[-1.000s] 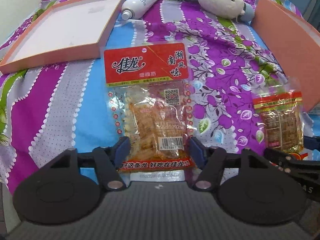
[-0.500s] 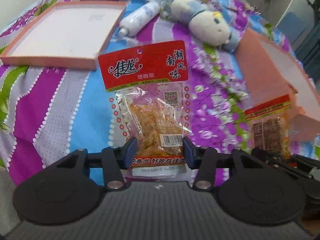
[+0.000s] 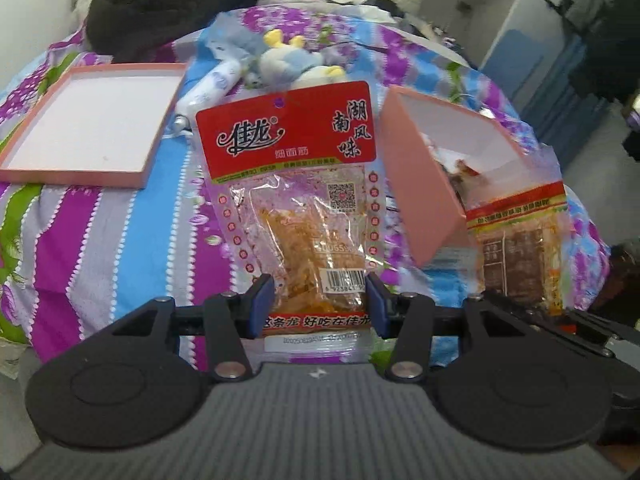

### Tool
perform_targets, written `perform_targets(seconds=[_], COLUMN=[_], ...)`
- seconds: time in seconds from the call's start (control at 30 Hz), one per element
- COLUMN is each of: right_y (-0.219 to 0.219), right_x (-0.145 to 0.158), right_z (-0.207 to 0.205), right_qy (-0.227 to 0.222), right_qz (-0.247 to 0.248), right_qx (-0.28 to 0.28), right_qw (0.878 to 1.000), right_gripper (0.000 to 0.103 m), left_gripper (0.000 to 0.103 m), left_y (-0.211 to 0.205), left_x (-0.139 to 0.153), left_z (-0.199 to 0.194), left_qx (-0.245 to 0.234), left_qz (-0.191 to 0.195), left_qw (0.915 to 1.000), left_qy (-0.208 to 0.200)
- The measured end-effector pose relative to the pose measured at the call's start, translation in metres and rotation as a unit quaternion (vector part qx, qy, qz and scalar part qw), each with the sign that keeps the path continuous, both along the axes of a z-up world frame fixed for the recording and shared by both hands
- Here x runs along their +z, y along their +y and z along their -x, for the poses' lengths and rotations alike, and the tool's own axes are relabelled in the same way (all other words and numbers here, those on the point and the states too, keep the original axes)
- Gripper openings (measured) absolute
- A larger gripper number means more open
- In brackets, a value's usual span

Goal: Organize snacks
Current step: 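Lift both held packets and carry them over the pink box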

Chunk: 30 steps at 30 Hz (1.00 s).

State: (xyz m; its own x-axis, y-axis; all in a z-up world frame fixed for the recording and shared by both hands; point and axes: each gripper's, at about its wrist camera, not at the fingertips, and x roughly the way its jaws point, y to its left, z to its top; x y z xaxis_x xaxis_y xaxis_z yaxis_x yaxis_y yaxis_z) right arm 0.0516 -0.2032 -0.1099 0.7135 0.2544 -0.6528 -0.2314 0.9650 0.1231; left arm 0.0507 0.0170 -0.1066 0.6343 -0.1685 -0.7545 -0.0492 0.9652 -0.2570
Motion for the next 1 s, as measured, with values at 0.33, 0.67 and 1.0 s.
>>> perform_targets(seconds=[0.33,0.67,1.0], right_y=[-0.038,-0.084,-0.122], right_x=[0.02,0.022,0.032], right_z=[0.029,-0.017,-0.113], right_qy=[-0.013,-0.012,-0.033], right_qz=[0.002,-0.014,0.002], right_qx=[-0.03,-0.084,-0.099], right_qw=[0.999,0.996,0.994], right_gripper=[0.009,0.009,0.009], left_gripper=[0.055,0.055,0.055], left_y=[-0.056,-0.1,-0.14], left_x=[0.014,0.029,0.038], left_z=[0.011,-0.053,-0.167], left_qx=[-0.06,-0.091,-0.123], left_qz=[0.01,0.017,0.016], left_qw=[0.9981,0.9956,0.9919], left_qy=[-0.007,-0.01,-0.027])
